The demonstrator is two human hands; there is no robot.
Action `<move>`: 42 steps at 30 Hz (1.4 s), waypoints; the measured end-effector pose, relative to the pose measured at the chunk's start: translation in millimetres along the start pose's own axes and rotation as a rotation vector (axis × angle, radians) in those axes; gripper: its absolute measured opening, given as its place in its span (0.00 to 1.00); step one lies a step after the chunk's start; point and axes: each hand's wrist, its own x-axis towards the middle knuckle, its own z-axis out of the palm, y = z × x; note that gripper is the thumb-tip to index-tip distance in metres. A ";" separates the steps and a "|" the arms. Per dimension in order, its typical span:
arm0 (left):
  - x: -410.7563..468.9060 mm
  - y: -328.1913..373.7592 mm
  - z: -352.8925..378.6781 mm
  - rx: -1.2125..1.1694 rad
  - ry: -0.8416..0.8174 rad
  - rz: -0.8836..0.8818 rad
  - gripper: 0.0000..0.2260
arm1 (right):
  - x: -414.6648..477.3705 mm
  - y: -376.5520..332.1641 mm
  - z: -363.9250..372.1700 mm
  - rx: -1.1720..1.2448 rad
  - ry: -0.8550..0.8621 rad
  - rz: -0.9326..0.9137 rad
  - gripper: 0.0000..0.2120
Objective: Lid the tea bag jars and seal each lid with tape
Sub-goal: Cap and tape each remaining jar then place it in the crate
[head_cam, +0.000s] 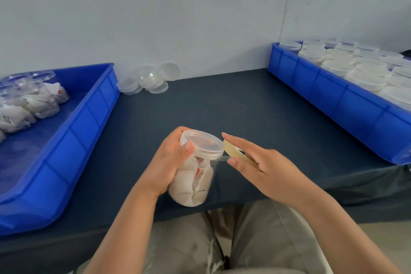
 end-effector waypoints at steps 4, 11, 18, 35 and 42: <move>6.1 -5.8 3.3 0.072 -0.012 0.045 0.36 | -0.2 -6.1 1.8 0.020 -0.009 -0.026 0.21; -9.7 12.4 9.1 0.343 0.212 0.148 0.14 | -3.1 -13.1 5.8 -0.024 0.089 0.025 0.24; -34.4 22.2 51.4 0.530 0.414 0.070 0.34 | -10.0 -30.8 10.1 -0.099 0.114 0.016 0.27; -7.8 3.3 1.7 0.081 -0.005 0.072 0.33 | -4.3 -9.1 -1.9 -0.065 0.041 -0.083 0.29; -5.8 11.9 8.0 0.228 0.119 0.165 0.29 | -4.1 -14.6 8.7 -0.055 0.105 -0.054 0.23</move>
